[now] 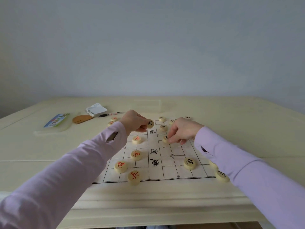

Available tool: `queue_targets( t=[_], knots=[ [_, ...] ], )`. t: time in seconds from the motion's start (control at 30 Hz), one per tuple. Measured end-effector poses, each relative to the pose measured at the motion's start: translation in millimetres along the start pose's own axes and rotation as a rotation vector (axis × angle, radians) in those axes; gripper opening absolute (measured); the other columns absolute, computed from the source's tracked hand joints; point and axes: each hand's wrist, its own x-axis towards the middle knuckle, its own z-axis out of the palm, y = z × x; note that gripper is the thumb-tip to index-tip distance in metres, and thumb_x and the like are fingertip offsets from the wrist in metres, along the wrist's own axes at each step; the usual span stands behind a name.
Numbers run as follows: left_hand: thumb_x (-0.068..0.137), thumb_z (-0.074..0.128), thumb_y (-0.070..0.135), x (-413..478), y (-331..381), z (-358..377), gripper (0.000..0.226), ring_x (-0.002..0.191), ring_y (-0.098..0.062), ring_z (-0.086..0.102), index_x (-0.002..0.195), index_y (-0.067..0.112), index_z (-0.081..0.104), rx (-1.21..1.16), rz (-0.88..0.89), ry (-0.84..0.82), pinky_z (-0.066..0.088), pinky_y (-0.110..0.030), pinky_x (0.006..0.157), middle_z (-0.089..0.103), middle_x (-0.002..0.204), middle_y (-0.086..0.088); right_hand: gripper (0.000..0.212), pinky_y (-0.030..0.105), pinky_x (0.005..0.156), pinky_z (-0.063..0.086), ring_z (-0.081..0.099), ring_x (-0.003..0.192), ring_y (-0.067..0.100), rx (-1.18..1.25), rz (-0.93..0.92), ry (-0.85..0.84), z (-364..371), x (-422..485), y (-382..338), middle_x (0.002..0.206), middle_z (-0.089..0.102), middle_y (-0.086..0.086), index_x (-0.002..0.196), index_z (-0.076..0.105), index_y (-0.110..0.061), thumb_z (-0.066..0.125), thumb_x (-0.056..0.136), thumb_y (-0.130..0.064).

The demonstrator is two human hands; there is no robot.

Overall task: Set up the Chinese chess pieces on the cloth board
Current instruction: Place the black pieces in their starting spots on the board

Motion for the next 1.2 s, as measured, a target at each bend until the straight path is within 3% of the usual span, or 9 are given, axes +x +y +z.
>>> queue_targets(
  t=[0.2,0.37,0.53,0.7,0.83,0.97,1.07,1.2],
  knots=[
    [0.083,0.069,0.007,-22,1,13,0.021,0.057,-0.010,0.063,0.100,-0.004,0.068,0.094,-0.073,-0.370,0.057,-0.018,0.064,0.065,0.068,-0.007,0.020,0.027,0.070,0.055,0.057,0.067,0.013,-0.038,-0.010,0.015,-2,-4,-3,0.074,0.060,0.003,0.101,0.069,-0.005,0.070,0.082,-0.013],
    [0.084,0.067,0.007,-31,2,38,0.023,0.055,-0.008,0.063,0.104,-0.006,0.067,0.187,-0.054,-0.488,0.057,-0.015,0.065,0.065,0.065,-0.005,0.017,0.020,0.058,0.051,0.059,0.064,0.011,-0.051,0.002,0.011,-5,-11,3,0.073,0.061,0.000,0.102,0.067,-0.007,0.063,0.088,-0.017],
    [0.084,0.067,0.007,-32,3,53,0.023,0.053,-0.006,0.064,0.102,-0.008,0.067,0.264,-0.020,-0.475,0.056,-0.013,0.063,0.067,0.057,0.000,0.013,0.018,0.053,0.049,0.059,0.062,0.010,-0.038,0.010,0.052,-11,-20,14,0.082,0.064,0.003,0.097,0.065,-0.012,0.058,0.092,-0.021],
    [0.083,0.069,0.013,-33,3,56,0.014,0.057,-0.007,0.063,0.091,0.002,0.071,0.466,0.069,-0.421,0.055,-0.013,0.064,0.067,0.070,-0.003,0.011,0.021,0.052,0.045,0.054,0.057,0.010,-0.002,0.014,0.162,-22,-29,32,0.078,0.067,0.000,0.089,0.067,-0.014,0.061,0.089,-0.023],
    [0.082,0.069,0.016,-30,3,56,0.010,0.062,-0.015,0.063,0.089,0.008,0.069,0.510,0.182,-0.314,0.058,-0.027,0.074,0.067,0.076,-0.006,0.009,0.021,0.050,0.040,0.052,0.055,0.010,0.043,0.024,0.271,-27,-36,48,0.076,0.066,0.000,0.087,0.068,-0.015,0.064,0.086,-0.023],
    [0.085,0.066,0.013,-26,7,50,0.012,0.060,-0.012,0.059,0.094,0.006,0.068,0.431,0.250,-0.204,0.057,-0.023,0.064,0.064,0.075,-0.005,0.008,0.020,0.051,0.041,0.053,0.057,0.008,0.108,0.042,0.356,-29,-42,60,0.072,0.063,-0.003,0.087,0.068,-0.017,0.071,0.081,-0.022],
    [0.086,0.063,0.008,-24,8,48,0.012,0.060,-0.011,0.058,0.095,0.003,0.069,0.419,0.250,-0.181,0.056,-0.018,0.058,0.063,0.076,-0.004,0.013,0.016,0.051,0.038,0.053,0.062,0.007,0.089,-0.033,0.265,-29,-50,58,0.069,0.060,-0.006,0.088,0.070,-0.017,0.076,0.077,-0.019],
    [0.086,0.063,0.008,-21,6,50,0.015,0.063,-0.011,0.058,0.098,0.002,0.068,0.423,0.243,-0.173,0.055,-0.016,0.058,0.065,0.083,-0.007,0.020,0.009,0.056,0.038,0.052,0.059,-0.003,-0.020,-0.197,0.012,-18,-61,42,0.066,0.058,-0.011,0.090,0.072,-0.019,0.080,0.072,-0.021]
  ],
)
